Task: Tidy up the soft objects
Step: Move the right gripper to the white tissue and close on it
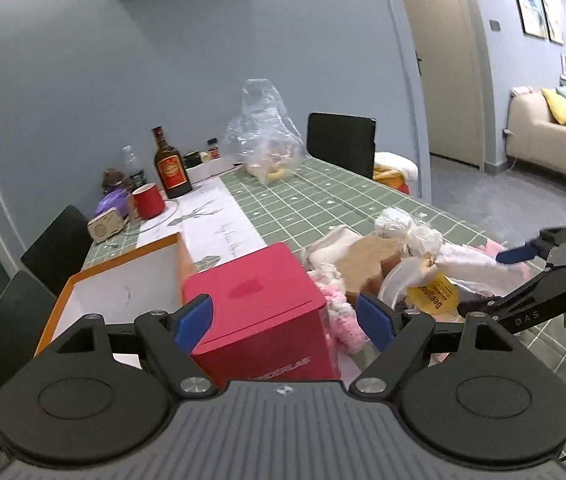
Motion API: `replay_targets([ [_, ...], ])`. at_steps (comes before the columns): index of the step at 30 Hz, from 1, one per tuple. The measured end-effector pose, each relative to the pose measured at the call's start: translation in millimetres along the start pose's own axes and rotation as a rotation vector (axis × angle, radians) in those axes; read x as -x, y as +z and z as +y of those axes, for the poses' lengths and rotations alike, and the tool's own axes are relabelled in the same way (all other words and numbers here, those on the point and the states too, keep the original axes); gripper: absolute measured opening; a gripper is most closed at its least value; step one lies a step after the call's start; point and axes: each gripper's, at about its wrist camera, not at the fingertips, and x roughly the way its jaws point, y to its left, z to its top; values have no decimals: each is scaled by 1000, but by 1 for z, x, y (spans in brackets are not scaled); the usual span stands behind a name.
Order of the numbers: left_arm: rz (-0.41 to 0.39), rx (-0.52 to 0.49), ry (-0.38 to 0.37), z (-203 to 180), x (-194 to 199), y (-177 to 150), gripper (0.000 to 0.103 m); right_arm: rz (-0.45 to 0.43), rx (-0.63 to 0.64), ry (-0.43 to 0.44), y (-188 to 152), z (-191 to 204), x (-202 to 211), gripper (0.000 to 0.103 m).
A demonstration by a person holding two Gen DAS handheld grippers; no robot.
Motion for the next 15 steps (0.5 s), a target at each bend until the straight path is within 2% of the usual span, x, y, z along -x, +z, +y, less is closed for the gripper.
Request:
replay_targets([
  [3,19,24,-62,-5,-13,3,95,42,-7,-13,-3,-5,-10,100],
  [7,29,113,-122,-4,-22,6,95,56,16,0,-6,-6,-19,100],
  [12,33,96,-108,-4,-22,7,95,55,-15,26,-7,-15,-13,100],
  [15,36,93,-96,-4,-19,7,95,19,18,112,-6,-19,4,100],
])
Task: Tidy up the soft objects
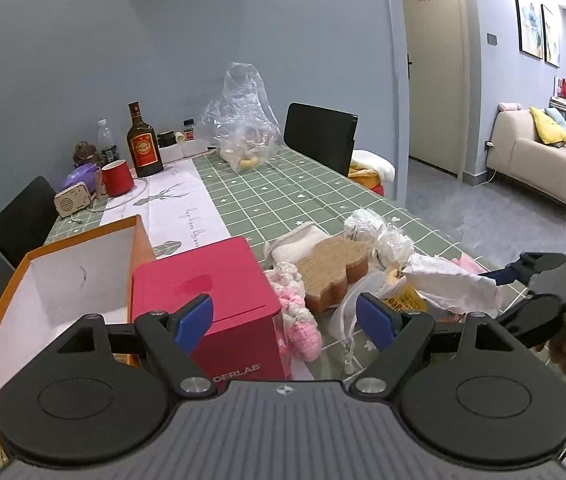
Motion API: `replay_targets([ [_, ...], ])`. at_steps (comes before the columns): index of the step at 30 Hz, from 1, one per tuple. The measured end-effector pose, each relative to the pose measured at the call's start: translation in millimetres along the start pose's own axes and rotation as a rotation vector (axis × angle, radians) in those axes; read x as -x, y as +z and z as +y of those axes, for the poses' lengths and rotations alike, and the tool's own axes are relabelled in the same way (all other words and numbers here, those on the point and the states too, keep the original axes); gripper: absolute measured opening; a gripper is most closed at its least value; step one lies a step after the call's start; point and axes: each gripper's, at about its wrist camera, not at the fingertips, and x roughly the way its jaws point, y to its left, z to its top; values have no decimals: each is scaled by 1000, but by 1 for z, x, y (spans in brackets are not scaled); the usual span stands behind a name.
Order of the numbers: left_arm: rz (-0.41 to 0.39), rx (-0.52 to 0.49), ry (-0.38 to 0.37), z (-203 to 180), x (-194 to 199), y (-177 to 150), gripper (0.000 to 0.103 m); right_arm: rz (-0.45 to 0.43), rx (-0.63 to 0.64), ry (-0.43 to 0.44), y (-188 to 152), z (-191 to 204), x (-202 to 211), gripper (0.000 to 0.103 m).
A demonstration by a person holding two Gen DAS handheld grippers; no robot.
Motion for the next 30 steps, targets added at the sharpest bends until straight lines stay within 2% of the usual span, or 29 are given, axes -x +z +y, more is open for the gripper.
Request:
replay_targets([
  [2,-8,-3,-16,0,2,-1,95,-66,42,0,0,1,14,100],
  [4,-18,-13,-20,-1,4,-2,95,-80,137,-11,1,6,21,100],
  [6,-22,-11,0,-1,4,-3,95,-33,277,7,0,16,19,100],
  [7,-24,3,15,0,4,-3,95,-19,351,-13,-1,22,17,100],
  [10,-16,41,-16,4,6,-2,95,3,539,-142,-7,41,1,100],
  [14,-3,63,-38,6,6,-3,95,50,679,-161,-11,52,-20,100],
  [17,-4,45,-28,4,8,-5,95,43,750,-181,-18,58,-26,100],
  [18,-7,38,-31,4,10,-6,95,21,766,-182,-21,59,-25,97],
  [20,-12,30,-33,4,12,-9,95,20,754,-151,-22,61,-22,79],
  [21,-11,31,-32,5,12,-10,95,36,729,-131,-22,60,-21,58],
  [22,-7,30,-32,5,13,-11,95,54,693,-112,-21,59,-21,45],
  [26,-2,34,-34,4,11,-13,95,72,637,-106,-24,63,-18,37],
  [28,0,40,-41,6,10,-15,95,85,593,-83,-23,62,-18,25],
  [30,9,41,-43,6,9,-18,95,74,587,-70,-28,63,-12,21],
])
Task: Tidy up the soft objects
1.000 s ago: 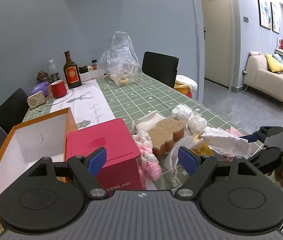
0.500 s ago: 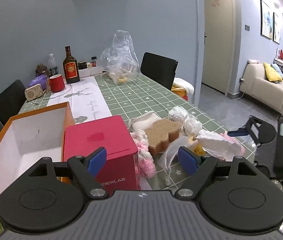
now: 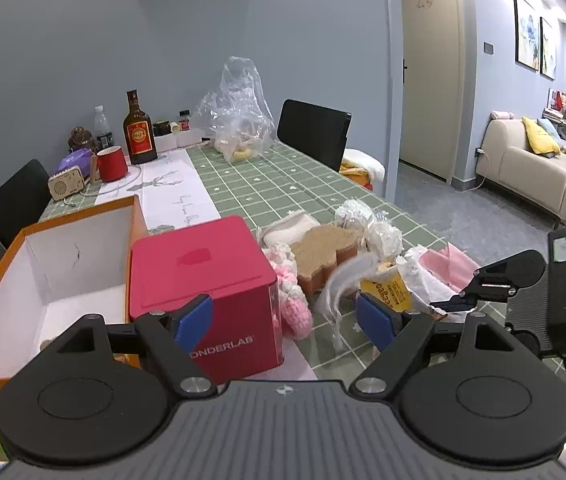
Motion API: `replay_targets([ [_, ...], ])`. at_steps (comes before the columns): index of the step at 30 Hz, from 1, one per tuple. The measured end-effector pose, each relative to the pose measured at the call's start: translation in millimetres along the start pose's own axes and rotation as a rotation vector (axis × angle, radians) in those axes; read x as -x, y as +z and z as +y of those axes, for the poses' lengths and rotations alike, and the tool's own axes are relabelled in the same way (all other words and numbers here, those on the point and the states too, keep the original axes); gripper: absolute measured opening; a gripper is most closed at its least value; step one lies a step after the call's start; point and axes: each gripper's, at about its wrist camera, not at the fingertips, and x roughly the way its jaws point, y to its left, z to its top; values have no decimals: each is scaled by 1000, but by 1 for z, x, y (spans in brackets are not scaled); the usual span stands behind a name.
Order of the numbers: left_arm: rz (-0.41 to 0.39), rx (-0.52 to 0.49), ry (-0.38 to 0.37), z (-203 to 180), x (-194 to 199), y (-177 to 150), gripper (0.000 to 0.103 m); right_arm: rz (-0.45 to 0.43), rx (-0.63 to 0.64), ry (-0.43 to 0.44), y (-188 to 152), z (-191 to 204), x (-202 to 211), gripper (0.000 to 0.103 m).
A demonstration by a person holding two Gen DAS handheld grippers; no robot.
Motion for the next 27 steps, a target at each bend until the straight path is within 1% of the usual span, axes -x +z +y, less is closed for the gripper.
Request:
replay_targets([
  [2,11,0,7,1,-1,-2,95,-14,-31,10,-3,3,6,18],
  [4,28,26,31,3,-2,-3,95,-39,-93,46,-7,3,16,14],
  [8,39,62,11,7,1,-3,95,-81,-241,144,-18,-1,39,14],
  [10,32,58,19,5,1,-3,95,-82,-308,151,-22,1,45,16],
  [11,31,56,22,4,1,-2,95,-79,-333,124,-24,3,48,22],
  [12,30,55,24,3,1,-3,95,-78,-354,84,-26,7,51,40],
  [13,29,53,22,1,0,-3,95,-82,-368,50,-28,10,56,55],
  [14,31,51,18,-2,-1,-3,95,-105,-383,13,-31,14,61,81],
  [15,35,52,18,-5,-1,-4,95,-130,-390,-24,-33,17,65,94],
  [18,36,68,33,-15,5,-9,95,-161,-428,-143,-36,28,68,95],
  [19,15,76,33,-20,10,-13,95,-161,-452,-164,-39,30,67,95],
  [21,-8,74,52,-30,19,-20,95,-161,-486,-171,-43,34,64,95],
  [23,-59,83,89,-40,29,-28,95,-160,-523,-183,-46,33,60,95],
  [25,-112,74,133,-54,37,-38,95,-175,-528,-172,-47,34,57,93],
  [26,-128,72,148,-60,38,-41,95,-182,-527,-160,-48,34,57,91],
  [27,-147,78,161,-66,39,-46,95,-180,-535,-143,-50,32,55,83],
])
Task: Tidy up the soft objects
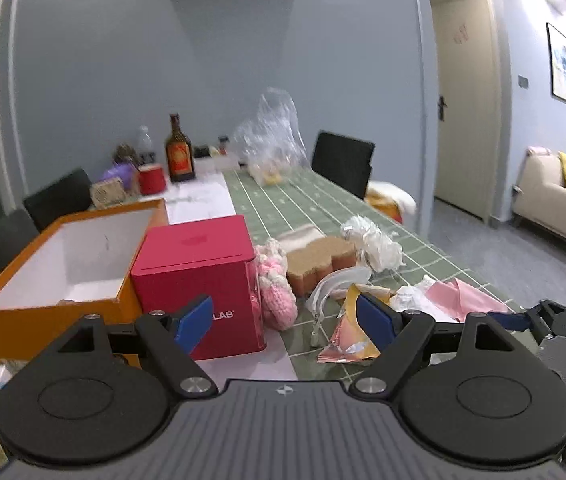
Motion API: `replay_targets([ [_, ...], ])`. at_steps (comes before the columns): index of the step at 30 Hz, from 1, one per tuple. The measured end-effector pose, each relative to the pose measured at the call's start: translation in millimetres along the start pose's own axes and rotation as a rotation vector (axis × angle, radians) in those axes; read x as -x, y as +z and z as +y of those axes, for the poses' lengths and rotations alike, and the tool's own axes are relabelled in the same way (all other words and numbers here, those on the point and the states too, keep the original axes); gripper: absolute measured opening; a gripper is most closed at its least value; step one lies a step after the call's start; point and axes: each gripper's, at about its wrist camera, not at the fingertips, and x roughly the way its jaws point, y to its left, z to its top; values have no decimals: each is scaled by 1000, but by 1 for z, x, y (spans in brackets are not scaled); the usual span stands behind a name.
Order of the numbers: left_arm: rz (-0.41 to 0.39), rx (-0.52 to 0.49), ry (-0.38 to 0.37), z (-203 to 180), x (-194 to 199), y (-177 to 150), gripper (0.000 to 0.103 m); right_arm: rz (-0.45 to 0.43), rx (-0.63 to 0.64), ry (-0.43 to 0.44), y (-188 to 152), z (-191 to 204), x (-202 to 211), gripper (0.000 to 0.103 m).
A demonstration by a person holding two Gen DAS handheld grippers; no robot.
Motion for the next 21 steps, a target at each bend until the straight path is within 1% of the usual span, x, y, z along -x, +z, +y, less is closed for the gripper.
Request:
replay_targets([
  [1,-11,5,1,-6,1,-4,95,17,-10,6,0,-1,-3,67],
  [3,-10,13,-29,-16,-2,-11,95,48,-4,-2,-3,-1,-9,47],
  [6,24,34,-55,-27,-15,-18,95,34,22,6,-7,1,-3,37],
  [7,34,40,-53,-29,-20,-19,95,38,28,14,-7,1,0,38],
  [8,48,47,-43,-30,-25,-22,95,43,25,19,-7,1,1,41],
  [9,55,49,-38,-31,-27,-23,95,53,20,29,-7,-1,4,59],
  [10,53,45,-40,-32,-29,-26,95,58,15,47,-8,-2,7,85],
  [11,48,40,-47,-31,-30,-29,95,37,10,72,-10,-5,17,93],
  [13,38,34,-70,-31,-30,-36,95,-49,-6,138,-18,-15,44,95],
  [14,42,30,-90,-32,-30,-40,95,-73,-30,163,-21,-22,57,95],
  [15,55,37,-104,-33,-33,-44,95,-104,-67,168,-24,-32,70,95],
  [16,75,50,-117,-35,-36,-48,95,-137,-113,144,-25,-43,81,95],
  [18,127,100,-162,-39,-45,-53,95,-153,-187,70,-22,-63,87,95],
  [19,143,132,-192,-41,-49,-54,95,-142,-220,30,-19,-72,83,95],
  [20,155,182,-239,-42,-54,-55,95,-123,-248,2,-16,-80,77,94],
  [21,162,221,-267,-43,-58,-56,95,-100,-273,-11,-13,-86,69,92],
])
